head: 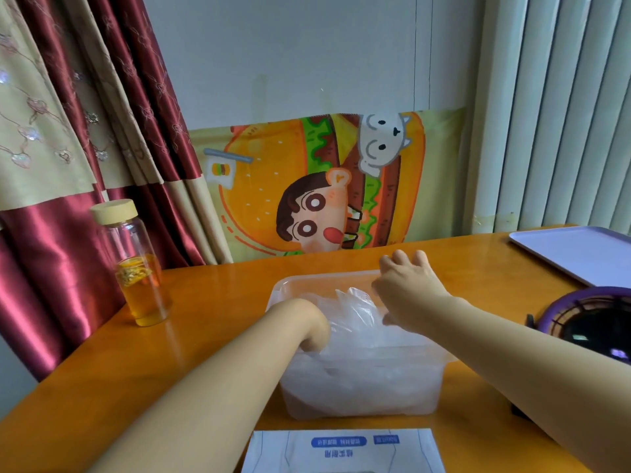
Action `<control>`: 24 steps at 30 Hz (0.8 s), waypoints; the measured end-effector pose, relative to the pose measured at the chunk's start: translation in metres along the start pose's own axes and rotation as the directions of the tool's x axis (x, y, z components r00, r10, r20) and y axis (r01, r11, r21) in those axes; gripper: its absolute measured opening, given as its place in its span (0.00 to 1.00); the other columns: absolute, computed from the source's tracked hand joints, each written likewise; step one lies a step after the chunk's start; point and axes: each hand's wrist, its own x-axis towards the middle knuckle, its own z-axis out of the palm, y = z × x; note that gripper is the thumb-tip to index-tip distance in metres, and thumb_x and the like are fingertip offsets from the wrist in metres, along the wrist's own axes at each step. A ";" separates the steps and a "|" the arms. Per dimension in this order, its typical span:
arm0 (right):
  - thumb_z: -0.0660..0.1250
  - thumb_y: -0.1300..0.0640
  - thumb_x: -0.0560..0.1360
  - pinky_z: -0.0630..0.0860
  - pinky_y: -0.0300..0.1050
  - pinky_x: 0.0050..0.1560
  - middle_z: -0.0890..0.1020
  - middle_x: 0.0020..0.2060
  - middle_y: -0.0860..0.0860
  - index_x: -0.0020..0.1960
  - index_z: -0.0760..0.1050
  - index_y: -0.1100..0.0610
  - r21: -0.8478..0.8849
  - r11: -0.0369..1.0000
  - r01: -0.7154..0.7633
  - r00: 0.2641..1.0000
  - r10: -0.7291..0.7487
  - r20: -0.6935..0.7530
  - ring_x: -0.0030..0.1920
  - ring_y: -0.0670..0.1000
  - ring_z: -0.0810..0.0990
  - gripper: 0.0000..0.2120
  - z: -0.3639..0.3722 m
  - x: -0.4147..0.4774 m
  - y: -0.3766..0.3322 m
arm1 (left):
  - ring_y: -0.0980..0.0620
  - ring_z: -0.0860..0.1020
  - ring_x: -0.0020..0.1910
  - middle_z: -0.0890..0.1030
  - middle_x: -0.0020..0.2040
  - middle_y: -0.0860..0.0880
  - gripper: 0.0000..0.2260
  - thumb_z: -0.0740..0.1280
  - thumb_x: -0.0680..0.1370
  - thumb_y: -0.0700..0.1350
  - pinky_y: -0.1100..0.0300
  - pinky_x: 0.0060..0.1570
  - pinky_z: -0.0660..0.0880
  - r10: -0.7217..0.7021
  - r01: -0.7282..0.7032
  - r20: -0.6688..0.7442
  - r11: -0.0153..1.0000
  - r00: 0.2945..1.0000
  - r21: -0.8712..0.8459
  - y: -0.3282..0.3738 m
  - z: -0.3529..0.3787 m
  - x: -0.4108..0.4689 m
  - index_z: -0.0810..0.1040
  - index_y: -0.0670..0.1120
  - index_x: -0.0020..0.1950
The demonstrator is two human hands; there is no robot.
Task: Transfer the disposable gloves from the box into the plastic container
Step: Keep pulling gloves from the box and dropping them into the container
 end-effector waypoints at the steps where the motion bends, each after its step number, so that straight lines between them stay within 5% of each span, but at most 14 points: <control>1: 0.70 0.48 0.73 0.71 0.49 0.61 0.73 0.60 0.52 0.63 0.75 0.55 0.082 0.996 0.029 0.999 -0.027 -0.026 0.60 0.54 0.71 0.21 0.000 0.002 -0.002 | 0.43 0.72 0.60 0.70 0.70 0.44 0.18 0.58 0.81 0.41 0.51 0.62 0.70 0.007 -0.007 0.012 1.000 1.000 -0.018 0.001 0.000 0.002 0.70 0.43 0.71; 4: 0.70 0.45 0.72 0.73 0.45 0.60 0.76 0.61 0.52 0.69 0.70 0.57 0.306 0.946 0.106 0.962 -0.176 0.209 0.59 0.54 0.75 0.29 0.002 0.006 -0.011 | 0.43 0.71 0.61 0.70 0.69 0.44 0.19 0.59 0.81 0.46 0.53 0.59 0.70 0.002 0.000 0.022 0.998 1.000 -0.070 0.003 0.003 0.009 0.69 0.44 0.72; 6: 0.71 0.38 0.68 0.71 0.48 0.63 0.76 0.60 0.53 0.71 0.67 0.59 0.294 0.951 0.101 0.880 -0.223 0.420 0.61 0.55 0.74 0.39 0.010 0.008 -0.013 | 0.43 0.70 0.63 0.68 0.71 0.44 0.19 0.59 0.81 0.44 0.54 0.60 0.69 -0.008 0.008 0.000 0.995 1.000 -0.098 0.003 0.007 0.015 0.68 0.45 0.73; 9: 0.69 0.33 0.66 0.75 0.49 0.56 0.78 0.51 0.53 0.68 0.69 0.60 0.232 0.969 0.089 0.821 -0.203 0.534 0.50 0.54 0.76 0.41 0.019 0.012 -0.010 | 0.43 0.69 0.67 0.67 0.72 0.45 0.19 0.58 0.82 0.43 0.53 0.62 0.68 -0.001 -0.001 -0.020 0.992 1.000 -0.130 0.003 0.012 0.022 0.67 0.45 0.73; 12: 0.67 0.33 0.68 0.74 0.46 0.50 0.75 0.62 0.53 0.72 0.63 0.58 0.200 0.977 0.068 0.791 -0.175 0.586 0.49 0.54 0.76 0.42 0.016 0.010 -0.011 | 0.43 0.69 0.67 0.68 0.72 0.45 0.19 0.57 0.82 0.44 0.51 0.64 0.69 0.011 -0.012 -0.011 0.992 1.000 -0.123 0.002 0.013 0.022 0.68 0.44 0.73; 18: 0.72 0.35 0.66 0.77 0.40 0.37 0.71 0.67 0.53 0.73 0.63 0.59 0.319 0.948 -0.012 0.847 -0.160 0.506 0.50 0.54 0.81 0.45 0.011 0.009 -0.008 | 0.46 0.77 0.54 0.78 0.60 0.47 0.17 0.62 0.79 0.51 0.54 0.53 0.76 0.058 -0.069 -0.047 0.958 0.997 -0.279 -0.010 0.002 -0.005 0.77 0.44 0.64; 21: 0.72 0.41 0.69 0.80 0.44 0.47 0.71 0.67 0.53 0.73 0.62 0.58 0.397 0.918 -0.007 0.917 -0.152 0.368 0.52 0.55 0.81 0.39 0.000 0.003 -0.005 | 0.48 0.76 0.59 0.77 0.64 0.50 0.21 0.63 0.79 0.57 0.55 0.56 0.75 0.022 -0.078 -0.132 0.895 0.991 -0.440 -0.026 -0.003 -0.029 0.75 0.47 0.67; 24: 0.70 0.43 0.71 0.73 0.48 0.62 0.75 0.65 0.49 0.72 0.66 0.55 0.366 0.928 0.070 0.971 -0.147 0.189 0.61 0.53 0.76 0.34 -0.016 -0.008 -0.004 | 0.51 0.72 0.66 0.71 0.71 0.51 0.20 0.63 0.80 0.50 0.58 0.60 0.73 0.025 -0.163 -0.218 0.746 0.976 -0.646 -0.041 0.002 -0.053 0.71 0.47 0.71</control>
